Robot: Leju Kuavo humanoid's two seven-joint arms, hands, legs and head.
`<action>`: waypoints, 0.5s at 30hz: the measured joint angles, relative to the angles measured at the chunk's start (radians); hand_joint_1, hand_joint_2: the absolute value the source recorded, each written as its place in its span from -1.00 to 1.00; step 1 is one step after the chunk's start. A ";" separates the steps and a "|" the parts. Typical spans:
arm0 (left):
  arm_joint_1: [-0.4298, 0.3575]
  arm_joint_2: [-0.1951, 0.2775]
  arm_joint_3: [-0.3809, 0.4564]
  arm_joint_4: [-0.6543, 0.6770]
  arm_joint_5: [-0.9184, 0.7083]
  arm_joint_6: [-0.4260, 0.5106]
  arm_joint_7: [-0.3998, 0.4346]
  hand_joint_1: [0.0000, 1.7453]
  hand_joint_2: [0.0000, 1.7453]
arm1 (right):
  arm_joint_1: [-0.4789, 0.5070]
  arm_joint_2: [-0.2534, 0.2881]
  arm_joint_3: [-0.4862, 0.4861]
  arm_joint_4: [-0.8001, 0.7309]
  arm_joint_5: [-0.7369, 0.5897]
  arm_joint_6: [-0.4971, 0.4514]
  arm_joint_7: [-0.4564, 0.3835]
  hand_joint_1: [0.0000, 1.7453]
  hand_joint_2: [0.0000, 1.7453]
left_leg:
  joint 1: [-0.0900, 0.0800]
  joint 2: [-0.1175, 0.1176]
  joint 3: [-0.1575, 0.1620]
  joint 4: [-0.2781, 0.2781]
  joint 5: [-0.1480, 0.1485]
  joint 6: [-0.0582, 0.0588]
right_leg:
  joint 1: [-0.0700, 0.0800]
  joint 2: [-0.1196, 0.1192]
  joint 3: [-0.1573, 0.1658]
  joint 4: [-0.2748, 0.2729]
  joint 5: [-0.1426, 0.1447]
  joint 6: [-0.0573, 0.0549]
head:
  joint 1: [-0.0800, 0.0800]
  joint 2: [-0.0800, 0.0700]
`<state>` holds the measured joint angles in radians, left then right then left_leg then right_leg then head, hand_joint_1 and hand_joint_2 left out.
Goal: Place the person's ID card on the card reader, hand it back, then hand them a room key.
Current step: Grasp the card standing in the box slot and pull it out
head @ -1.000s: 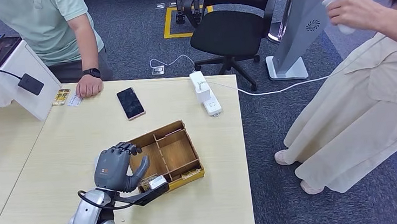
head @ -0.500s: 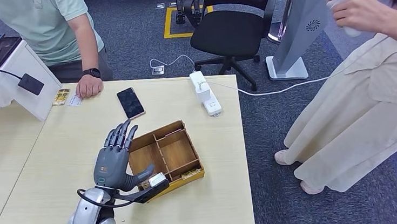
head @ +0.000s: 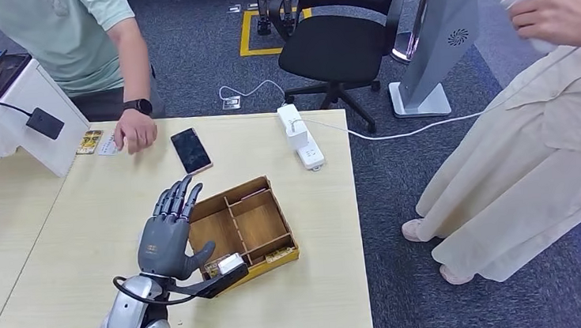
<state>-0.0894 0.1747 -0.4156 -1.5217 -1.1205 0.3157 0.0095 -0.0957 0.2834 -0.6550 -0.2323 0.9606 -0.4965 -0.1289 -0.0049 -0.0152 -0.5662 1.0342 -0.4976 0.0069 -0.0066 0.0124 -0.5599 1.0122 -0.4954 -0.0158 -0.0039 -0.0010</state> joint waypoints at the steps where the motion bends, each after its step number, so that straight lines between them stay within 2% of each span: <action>1: 0.000 0.000 0.000 -0.001 0.000 0.001 0.000 -1.00 0.50 | 0.000 0.000 0.000 0.000 0.000 0.000 0.000 -1.00 -1.00 | 0.000 0.000 0.000 0.000 0.000 0.000 | 0.000 0.000 0.000 0.000 0.000 0.000 | 0.000 0.000; 4: 0.000 0.000 0.000 -0.004 0.004 0.002 -0.001 -1.00 -1.00 | 0.001 0.000 0.000 0.000 -0.003 -0.001 0.000 -1.00 -1.00 | 0.000 0.000 0.000 0.000 0.000 0.000 | 0.000 0.000 0.000 0.000 0.000 0.000 | 0.000 0.000; 15: 0.025 0.016 0.017 -0.074 0.030 0.001 0.002 -1.00 -1.00 | 0.006 0.000 -0.002 0.000 -0.030 -0.003 -0.010 -1.00 -1.00 | 0.000 0.000 0.000 0.000 0.000 0.000 | 0.000 0.000 0.000 0.000 0.000 0.000 | 0.000 0.000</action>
<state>-0.0649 0.1908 -0.3984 -1.5959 -1.0901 0.3170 0.0111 -0.0900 0.2831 -0.6575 -0.2323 0.9309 -0.4994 -0.1385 -0.0049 -0.0152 -0.5663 1.0342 -0.4976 0.0069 -0.0066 0.0124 -0.5598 1.0122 -0.4954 -0.0157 -0.0041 -0.0010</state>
